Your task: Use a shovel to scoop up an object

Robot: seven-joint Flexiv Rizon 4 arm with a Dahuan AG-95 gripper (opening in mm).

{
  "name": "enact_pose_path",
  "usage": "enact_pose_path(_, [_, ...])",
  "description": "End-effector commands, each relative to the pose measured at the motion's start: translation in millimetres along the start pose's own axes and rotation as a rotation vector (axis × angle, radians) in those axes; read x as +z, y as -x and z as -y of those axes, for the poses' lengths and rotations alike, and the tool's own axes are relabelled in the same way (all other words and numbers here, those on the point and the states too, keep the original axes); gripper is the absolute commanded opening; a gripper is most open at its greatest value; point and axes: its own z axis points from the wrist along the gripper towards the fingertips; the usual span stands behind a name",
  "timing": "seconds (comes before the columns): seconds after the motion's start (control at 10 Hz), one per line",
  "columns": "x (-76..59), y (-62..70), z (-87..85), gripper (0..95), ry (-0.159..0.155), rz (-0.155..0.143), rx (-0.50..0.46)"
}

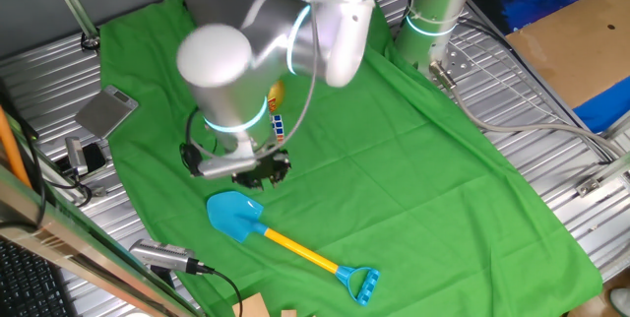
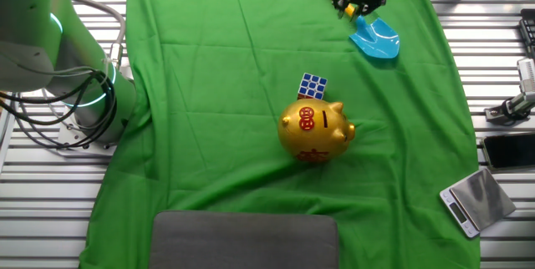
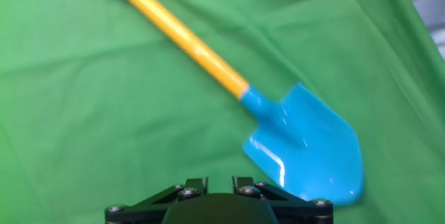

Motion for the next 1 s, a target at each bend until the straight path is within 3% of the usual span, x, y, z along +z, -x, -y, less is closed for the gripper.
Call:
enact_pose_path(0.1, [4.9, 12.0, -5.9, 19.0, -0.022, 0.01, 0.008])
enact_pose_path(0.4, [12.0, 27.1, -13.4, 19.0, -0.041, 0.015, 0.017])
enact_pose_path(1.0, [20.3, 49.4, -27.6, 19.0, -0.036, 0.001, 0.058])
